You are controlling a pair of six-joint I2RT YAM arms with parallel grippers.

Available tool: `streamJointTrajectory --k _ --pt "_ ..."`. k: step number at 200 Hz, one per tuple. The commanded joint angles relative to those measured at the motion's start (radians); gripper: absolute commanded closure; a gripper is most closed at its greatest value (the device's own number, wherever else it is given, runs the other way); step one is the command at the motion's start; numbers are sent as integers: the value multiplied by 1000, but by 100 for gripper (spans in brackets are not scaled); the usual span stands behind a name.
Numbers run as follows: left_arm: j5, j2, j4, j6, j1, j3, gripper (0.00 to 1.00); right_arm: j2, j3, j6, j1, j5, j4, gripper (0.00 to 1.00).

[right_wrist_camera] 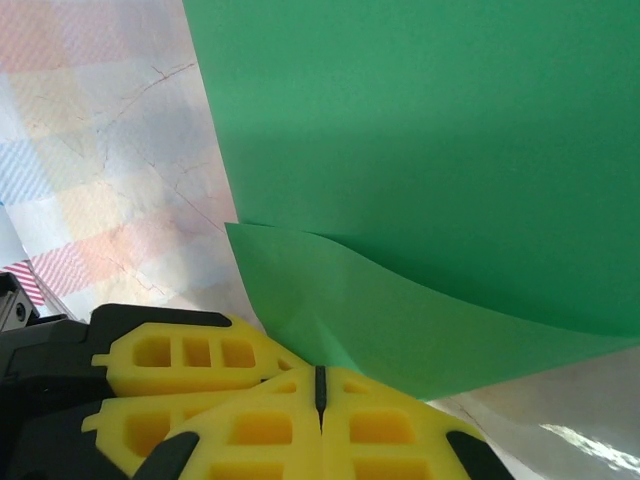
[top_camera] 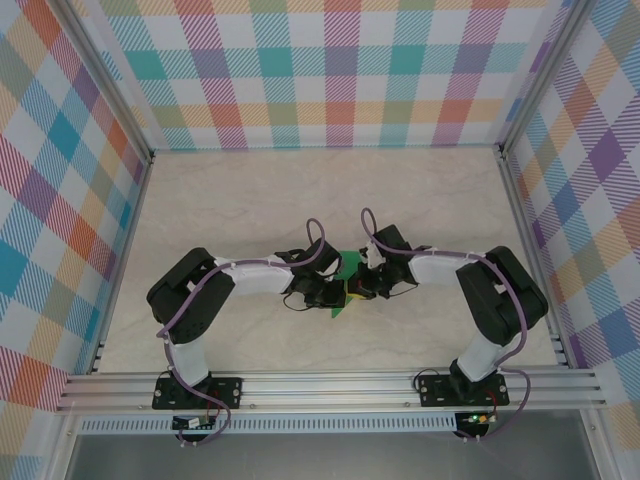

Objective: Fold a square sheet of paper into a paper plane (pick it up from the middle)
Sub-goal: Third fold the triangle at the center of the table.

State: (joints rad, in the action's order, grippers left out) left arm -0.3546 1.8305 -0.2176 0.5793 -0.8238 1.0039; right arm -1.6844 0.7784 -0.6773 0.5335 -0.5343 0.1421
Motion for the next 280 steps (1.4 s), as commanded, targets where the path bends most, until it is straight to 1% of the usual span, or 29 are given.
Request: streamJointTrajectory --k 1,20,44,67,100,145,184,199,218,234,262,280 --pt "57 19 -80 -7 9 -42 90 -22 5 -6 11 5 -9 98" --pt "54 22 -80 -6 8 -39 90 -53 2 3 11 22 -8 98" --pt "67 24 -86 -7 9 -42 91 -77 3 13 11 82 3 97" --pt "86 21 -98 -10 9 -52 93 -79 38 52 -2 158 87 97" --pt "97 22 -100 -14 9 -70 94 -74 55 64 -37 154 90 96" --pt "97 20 -83 -13 9 -94 94 -70 8 53 -116 89 -35 95" --pt "97 20 -81 -14 8 -100 95 -91 -14 59 -160 76 -101 95" --pt "98 17 -78 -13 9 -101 95 -98 -36 54 -178 85 -141 95" --pt "97 16 -78 -13 9 -101 95 -103 -46 53 -202 94 -146 95" --pt "96 17 -78 -15 9 -102 95 -79 -51 58 -207 113 -141 95" --pt "94 15 -72 -14 9 -108 94 -14 -45 87 -207 180 -89 94" --pt "92 18 -72 -15 9 -106 94 10 -56 101 -207 187 -98 94"
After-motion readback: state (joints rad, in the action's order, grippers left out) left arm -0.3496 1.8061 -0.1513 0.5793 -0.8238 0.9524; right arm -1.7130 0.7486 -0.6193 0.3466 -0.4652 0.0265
